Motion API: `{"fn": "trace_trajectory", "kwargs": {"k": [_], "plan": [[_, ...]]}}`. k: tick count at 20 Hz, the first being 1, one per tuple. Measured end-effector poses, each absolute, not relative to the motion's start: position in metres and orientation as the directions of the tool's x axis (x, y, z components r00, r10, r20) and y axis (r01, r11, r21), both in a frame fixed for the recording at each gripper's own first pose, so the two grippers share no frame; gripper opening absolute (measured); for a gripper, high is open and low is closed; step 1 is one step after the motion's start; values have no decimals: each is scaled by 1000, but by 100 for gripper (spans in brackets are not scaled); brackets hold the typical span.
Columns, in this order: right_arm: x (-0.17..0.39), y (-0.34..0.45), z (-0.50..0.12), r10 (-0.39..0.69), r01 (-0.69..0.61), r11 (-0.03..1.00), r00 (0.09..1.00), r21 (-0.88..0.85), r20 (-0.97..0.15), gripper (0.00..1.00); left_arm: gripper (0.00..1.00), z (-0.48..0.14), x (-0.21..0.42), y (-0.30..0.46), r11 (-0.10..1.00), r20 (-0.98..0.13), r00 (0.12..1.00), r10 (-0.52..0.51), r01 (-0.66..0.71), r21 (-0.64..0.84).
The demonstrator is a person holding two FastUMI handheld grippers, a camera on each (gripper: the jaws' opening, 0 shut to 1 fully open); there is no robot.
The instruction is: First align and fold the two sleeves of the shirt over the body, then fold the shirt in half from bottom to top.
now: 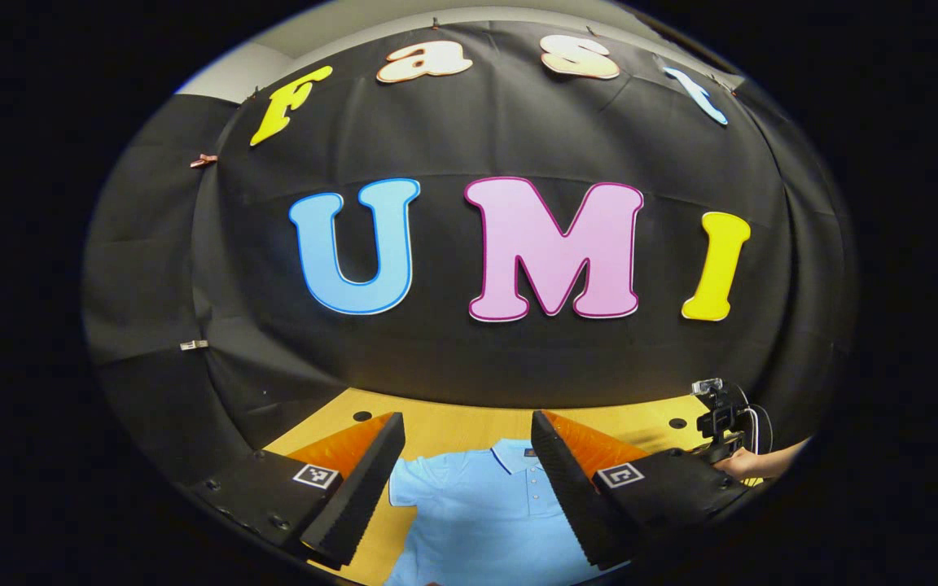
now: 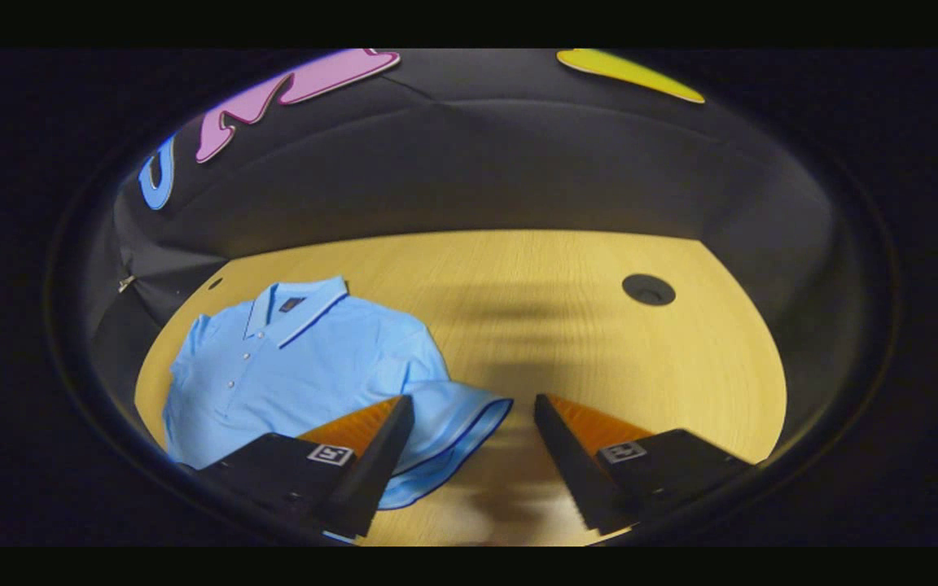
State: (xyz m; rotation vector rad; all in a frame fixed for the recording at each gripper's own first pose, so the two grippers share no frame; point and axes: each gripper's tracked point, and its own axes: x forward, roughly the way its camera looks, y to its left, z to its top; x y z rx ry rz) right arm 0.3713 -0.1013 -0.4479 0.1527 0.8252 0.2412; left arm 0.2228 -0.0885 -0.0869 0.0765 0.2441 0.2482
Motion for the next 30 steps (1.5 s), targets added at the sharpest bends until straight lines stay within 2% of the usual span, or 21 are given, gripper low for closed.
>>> {"fn": "trace_trajectory", "kwargs": {"k": [1,2,3,5,6,7,8,9,10,12,13,14,16,17,18,21,23,25,26,28,30], "plan": [[366,-100,-450,263,-139,964,628,227,-732,79,99,-87,226,-92,969,-229,942,244,-224,108],[371,-102,-451,258,-142,965,638,219,-725,65,99,-90,228,-96,971,-231,944,235,-215,107],[367,-103,-455,252,-125,967,621,224,-742,40,99,-90,231,-98,973,-235,945,227,-208,103],[370,-103,-451,260,-91,961,624,263,-737,17,99,-89,232,-101,976,-233,949,215,-198,92],[371,-104,-449,261,-76,958,627,276,-734,24,98,-89,231,-99,976,-232,949,215,-199,93],[373,-105,-443,257,-77,959,639,271,-725,18,98,-89,227,-95,975,-231,948,220,-203,95],[376,-102,-435,255,-86,960,655,265,-711,18,98,-88,223,-91,974,-228,948,222,-205,97],[377,-97,-422,259,-93,959,672,268,-694,11,99,-87,219,-87,974,-225,948,224,-206,99],[379,-88,-405,274,-107,954,693,280,-667,16,98,-89,214,-81,973,-227,947,226,-208,102],[383,-65,-374,303,-134,943,720,303,-624,16,98,-96,208,-68,972,-240,943,230,-211,104],[385,-50,-364,321,-146,936,724,319,-611,8,98,-99,206,-61,972,-244,942,232,-213,101],[385,-33,-361,341,-157,929,713,334,-613,15,98,-103,203,-52,971,-247,940,236,-218,96],[383,2,-364,371,-192,921,698,340,-613,15,98,-115,198,-32,970,-272,931,243,-233,70],[382,18,-370,384,-217,919,687,330,-617,7,98,-120,195,-23,969,-286,926,248,-242,55],[379,35,-377,399,-239,914,670,327,-626,14,98,-124,193,-13,967,-297,921,252,-251,42],[361,75,-389,455,-294,890,614,348,-645,17,99,-136,188,21,962,-315,909,272,-268,57],[351,91,-390,486,-324,874,590,362,-646,50,99,-149,186,40,961,-330,903,274,-269,61],[340,101,-379,519,-351,855,574,382,-633,63,100,-161,192,53,964,-348,901,259,-264,33],[336,100,-371,523,-360,852,582,380,-623,87,100,-169,199,60,964,-359,898,254,-265,19],[329,92,-348,520,-369,854,613,366,-595,97,100,-186,219,77,964,-377,894,241,-264,-10],[318,81,-329,515,-374,857,633,354,-578,98,100,-209,241,93,962,-416,878,237,-270,-22]]}}
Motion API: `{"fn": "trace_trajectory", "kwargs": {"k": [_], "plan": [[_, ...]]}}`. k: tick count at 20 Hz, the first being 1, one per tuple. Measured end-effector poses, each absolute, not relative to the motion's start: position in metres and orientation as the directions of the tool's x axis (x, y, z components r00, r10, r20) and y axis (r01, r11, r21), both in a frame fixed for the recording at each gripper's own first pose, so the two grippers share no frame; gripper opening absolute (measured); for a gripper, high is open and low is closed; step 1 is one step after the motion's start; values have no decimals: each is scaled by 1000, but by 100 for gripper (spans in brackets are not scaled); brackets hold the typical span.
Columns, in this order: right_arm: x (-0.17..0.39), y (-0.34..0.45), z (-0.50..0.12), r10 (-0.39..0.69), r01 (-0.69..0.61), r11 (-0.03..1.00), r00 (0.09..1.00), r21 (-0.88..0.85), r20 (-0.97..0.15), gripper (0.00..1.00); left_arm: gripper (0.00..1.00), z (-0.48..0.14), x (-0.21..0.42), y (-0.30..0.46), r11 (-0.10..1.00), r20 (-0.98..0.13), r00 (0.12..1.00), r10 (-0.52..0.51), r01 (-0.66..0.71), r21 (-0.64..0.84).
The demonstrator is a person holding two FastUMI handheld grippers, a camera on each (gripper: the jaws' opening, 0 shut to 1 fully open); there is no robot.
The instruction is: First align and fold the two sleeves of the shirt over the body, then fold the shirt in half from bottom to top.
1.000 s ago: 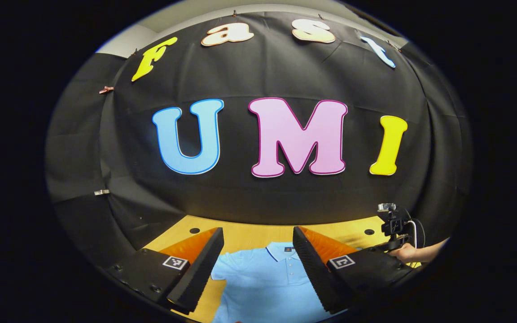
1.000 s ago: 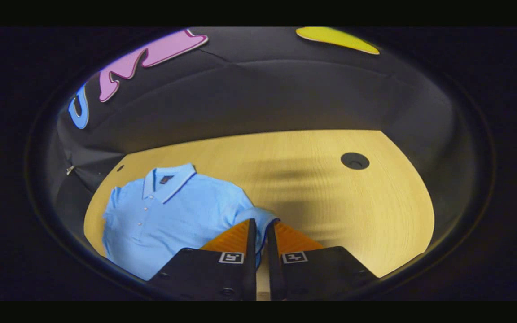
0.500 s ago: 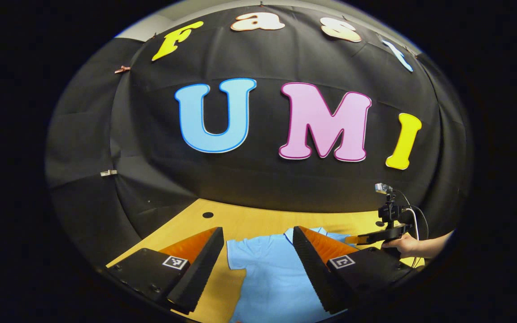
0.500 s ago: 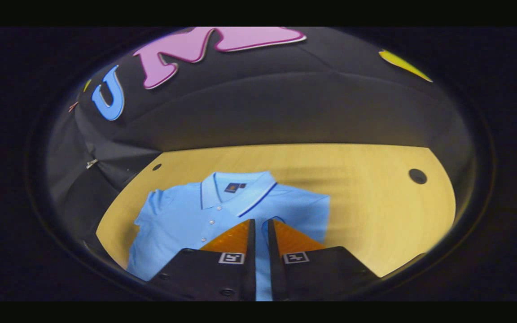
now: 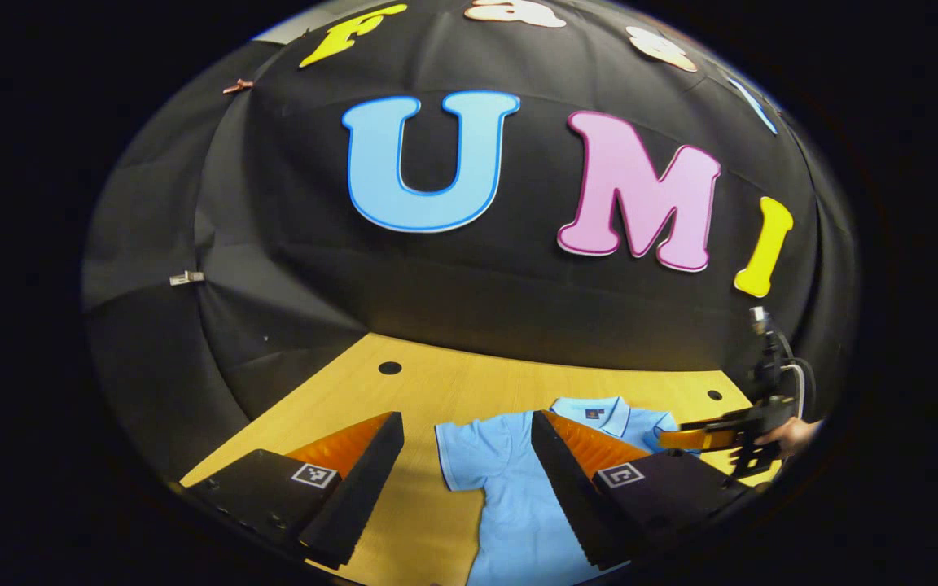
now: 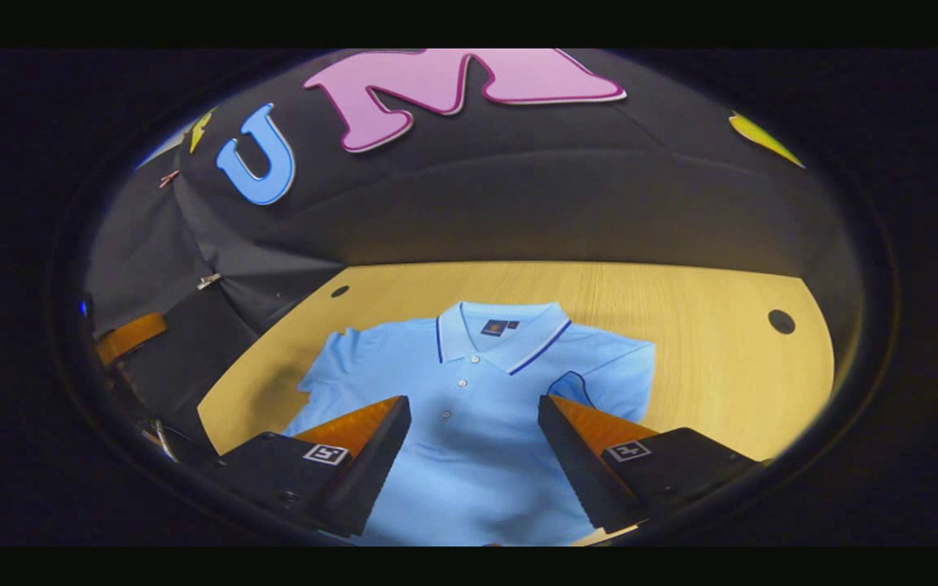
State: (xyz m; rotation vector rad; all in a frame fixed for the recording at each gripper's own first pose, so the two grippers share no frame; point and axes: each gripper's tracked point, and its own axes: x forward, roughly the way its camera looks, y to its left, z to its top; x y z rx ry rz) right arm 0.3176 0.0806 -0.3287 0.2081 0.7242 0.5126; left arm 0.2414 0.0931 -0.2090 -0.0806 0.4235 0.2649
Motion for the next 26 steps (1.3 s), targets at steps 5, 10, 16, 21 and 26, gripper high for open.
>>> {"fn": "trace_trajectory", "kwargs": {"k": [5,10,16,21,26], "plan": [[284,34,-306,457,-355,889,668,289,-587,98,100,-310,297,130,944,-600,770,219,-323,-70],[243,-16,-315,395,-285,919,665,274,-633,98,97,-391,329,139,931,-733,653,189,-356,-78],[222,-56,-320,328,-190,943,679,275,-657,98,97,-441,339,141,937,-822,534,195,-350,-5],[219,-53,-330,328,-180,942,661,282,-675,98,57,-446,349,123,985,-829,544,131,-165,47],[217,-32,-329,362,-223,931,648,287,-670,98,7,-442,356,113,990,-828,559,44,-135,-39]]}}
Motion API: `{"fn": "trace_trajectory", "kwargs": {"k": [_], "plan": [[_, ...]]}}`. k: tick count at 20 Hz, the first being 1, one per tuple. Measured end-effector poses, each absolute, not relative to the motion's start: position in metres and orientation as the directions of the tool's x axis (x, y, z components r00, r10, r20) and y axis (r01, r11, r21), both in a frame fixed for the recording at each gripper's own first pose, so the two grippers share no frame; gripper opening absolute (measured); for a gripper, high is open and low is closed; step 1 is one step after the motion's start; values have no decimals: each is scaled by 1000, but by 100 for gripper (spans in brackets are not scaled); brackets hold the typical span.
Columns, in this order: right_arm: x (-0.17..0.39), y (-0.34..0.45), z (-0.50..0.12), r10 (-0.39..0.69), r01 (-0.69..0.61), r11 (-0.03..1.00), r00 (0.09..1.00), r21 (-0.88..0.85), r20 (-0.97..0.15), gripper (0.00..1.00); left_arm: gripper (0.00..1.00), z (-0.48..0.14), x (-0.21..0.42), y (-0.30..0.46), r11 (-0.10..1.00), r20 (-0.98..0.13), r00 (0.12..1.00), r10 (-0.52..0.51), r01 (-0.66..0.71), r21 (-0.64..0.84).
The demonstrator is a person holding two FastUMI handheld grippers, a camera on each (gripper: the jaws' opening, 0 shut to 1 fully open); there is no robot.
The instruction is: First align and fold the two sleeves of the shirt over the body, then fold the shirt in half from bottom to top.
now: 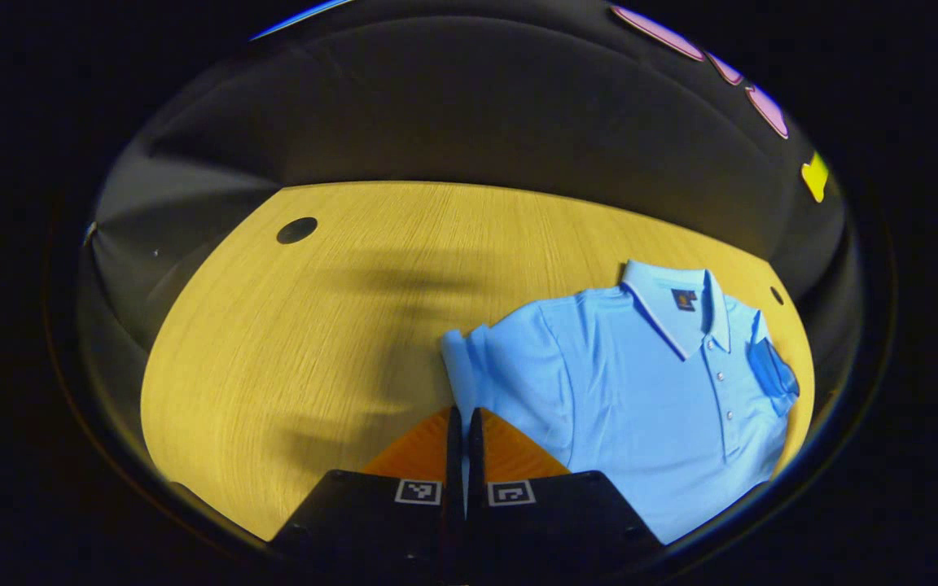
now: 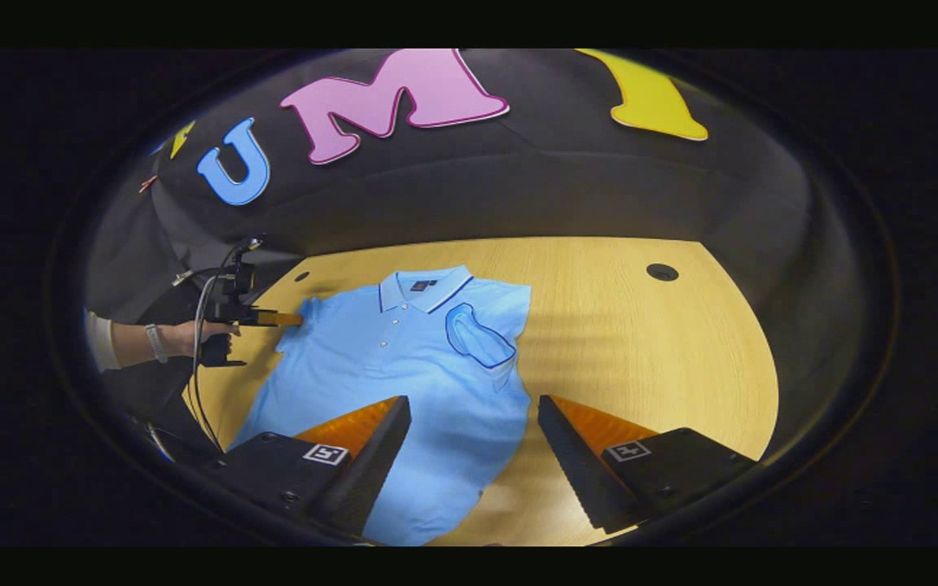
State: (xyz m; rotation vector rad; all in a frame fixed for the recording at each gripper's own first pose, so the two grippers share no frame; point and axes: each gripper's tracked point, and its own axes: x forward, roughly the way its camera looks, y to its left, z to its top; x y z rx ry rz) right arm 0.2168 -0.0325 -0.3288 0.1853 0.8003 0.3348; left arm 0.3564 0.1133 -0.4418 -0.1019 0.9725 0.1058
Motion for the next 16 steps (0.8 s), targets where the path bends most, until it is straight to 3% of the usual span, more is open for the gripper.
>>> {"fn": "trace_trajectory", "kwargs": {"k": [5,10,13,16], "plan": [[217,-28,-329,372,-225,927,647,300,-666,98,6,-395,366,101,998,-769,638,40,-65,-2],[220,-17,-328,388,-237,921,645,310,-658,98,6,-387,373,40,995,-775,630,-38,93,26],[215,-19,-329,384,-247,923,645,296,-661,98,6,-403,374,6,986,-799,596,-88,163,13],[209,-18,-328,400,-246,915,642,319,-654,98,10,-433,358,-27,978,-849,499,-173,186,-90]]}}
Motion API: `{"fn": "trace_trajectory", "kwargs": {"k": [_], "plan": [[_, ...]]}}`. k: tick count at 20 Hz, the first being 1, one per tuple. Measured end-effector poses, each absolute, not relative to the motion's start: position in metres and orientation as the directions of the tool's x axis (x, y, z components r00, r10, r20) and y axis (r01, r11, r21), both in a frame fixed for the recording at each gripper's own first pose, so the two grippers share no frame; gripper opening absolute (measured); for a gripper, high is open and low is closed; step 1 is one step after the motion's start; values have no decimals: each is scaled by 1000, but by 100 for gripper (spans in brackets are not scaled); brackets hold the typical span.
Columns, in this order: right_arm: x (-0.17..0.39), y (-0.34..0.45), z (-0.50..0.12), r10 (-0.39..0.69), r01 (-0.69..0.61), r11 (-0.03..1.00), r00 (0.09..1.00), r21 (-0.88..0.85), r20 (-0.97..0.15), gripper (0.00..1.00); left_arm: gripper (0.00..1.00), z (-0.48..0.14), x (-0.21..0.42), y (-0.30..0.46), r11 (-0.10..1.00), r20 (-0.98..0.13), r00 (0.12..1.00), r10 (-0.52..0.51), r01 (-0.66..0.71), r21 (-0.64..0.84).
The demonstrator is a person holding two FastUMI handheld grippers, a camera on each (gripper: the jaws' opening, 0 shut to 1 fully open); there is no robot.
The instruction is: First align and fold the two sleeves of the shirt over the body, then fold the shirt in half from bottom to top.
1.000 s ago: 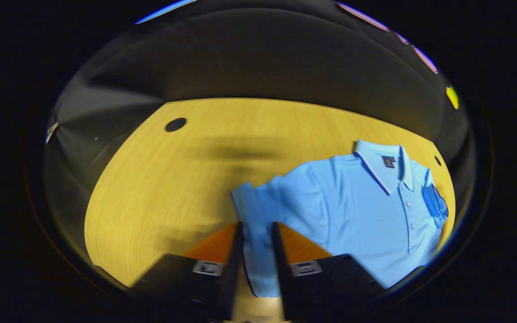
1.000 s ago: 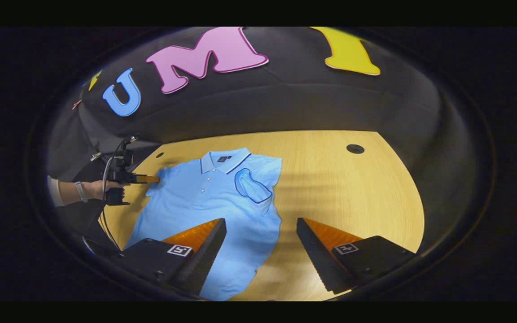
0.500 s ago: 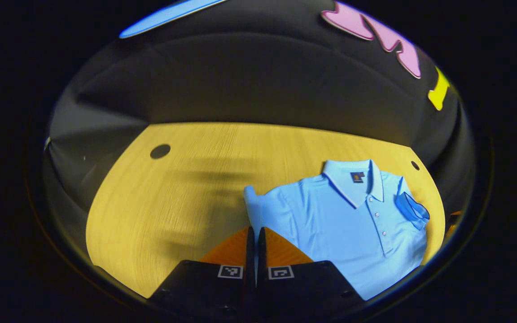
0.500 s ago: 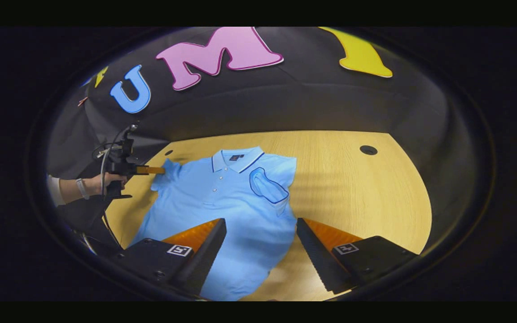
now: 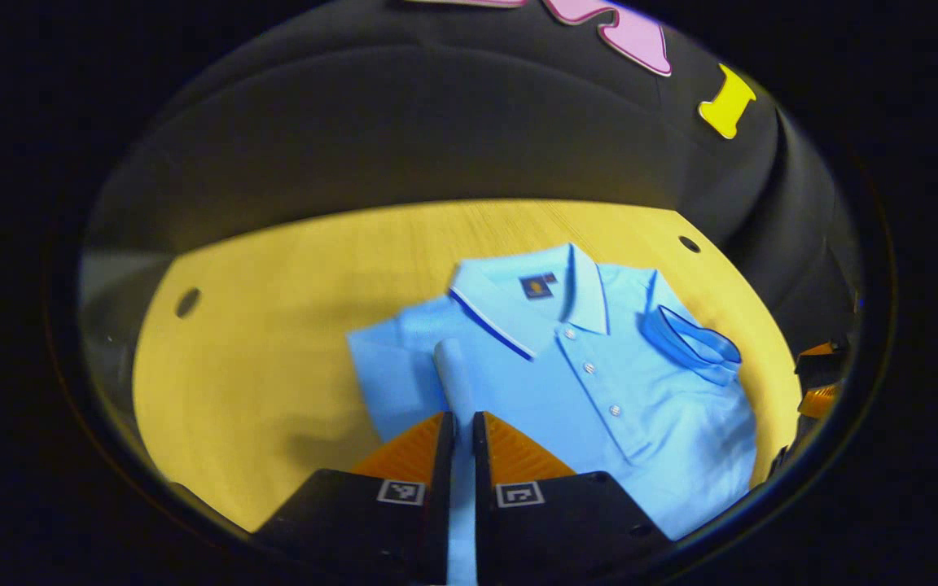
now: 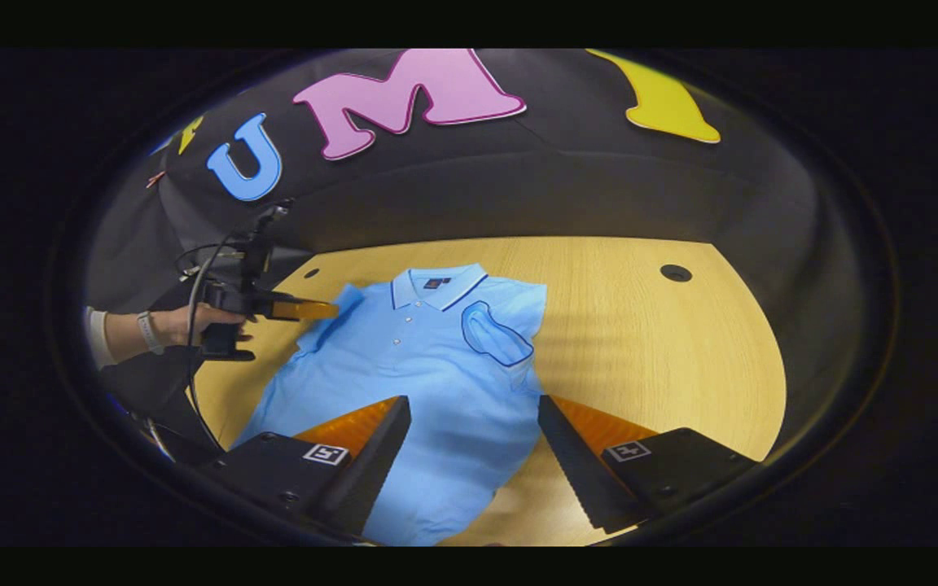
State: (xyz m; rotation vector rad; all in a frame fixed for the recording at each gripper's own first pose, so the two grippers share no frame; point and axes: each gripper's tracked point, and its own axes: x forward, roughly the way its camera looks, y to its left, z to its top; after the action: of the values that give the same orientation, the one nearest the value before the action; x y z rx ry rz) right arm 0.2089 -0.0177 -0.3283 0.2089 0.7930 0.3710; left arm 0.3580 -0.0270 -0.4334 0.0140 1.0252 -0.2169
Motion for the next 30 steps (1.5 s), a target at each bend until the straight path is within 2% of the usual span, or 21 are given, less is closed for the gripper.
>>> {"fn": "trace_trajectory", "kwargs": {"k": [1,2,4,6,8,14,20,25,30], "plan": [[205,-16,-328,412,-252,910,635,328,-654,98,31,-440,356,-33,977,-853,490,-181,187,-100],[203,-16,-328,415,-261,909,633,324,-654,98,36,-440,355,-38,977,-849,495,-187,184,-107],[200,-15,-328,432,-285,902,624,324,-652,98,61,-424,351,-50,973,-829,515,-219,174,-149],[193,-13,-327,458,-302,889,604,345,-652,98,73,-400,336,-50,974,-821,526,-221,167,-156],[188,-12,-322,492,-320,870,597,375,-633,98,93,-370,316,-42,977,-803,559,-206,168,-133],[143,-16,-333,564,-322,825,522,465,-640,98,96,-321,189,-18,971,-796,569,-207,22,-237],[75,-18,-351,557,-259,829,474,497,-682,98,96,-352,54,-4,960,-867,442,-232,-39,-277],[18,-13,-360,528,-148,839,458,524,-715,98,95,-370,5,-11,927,-868,379,-322,-59,-370],[-26,-10,-381,494,-20,842,432,540,-755,98,96,-386,-28,-15,917,-870,330,-367,-28,-398]]}}
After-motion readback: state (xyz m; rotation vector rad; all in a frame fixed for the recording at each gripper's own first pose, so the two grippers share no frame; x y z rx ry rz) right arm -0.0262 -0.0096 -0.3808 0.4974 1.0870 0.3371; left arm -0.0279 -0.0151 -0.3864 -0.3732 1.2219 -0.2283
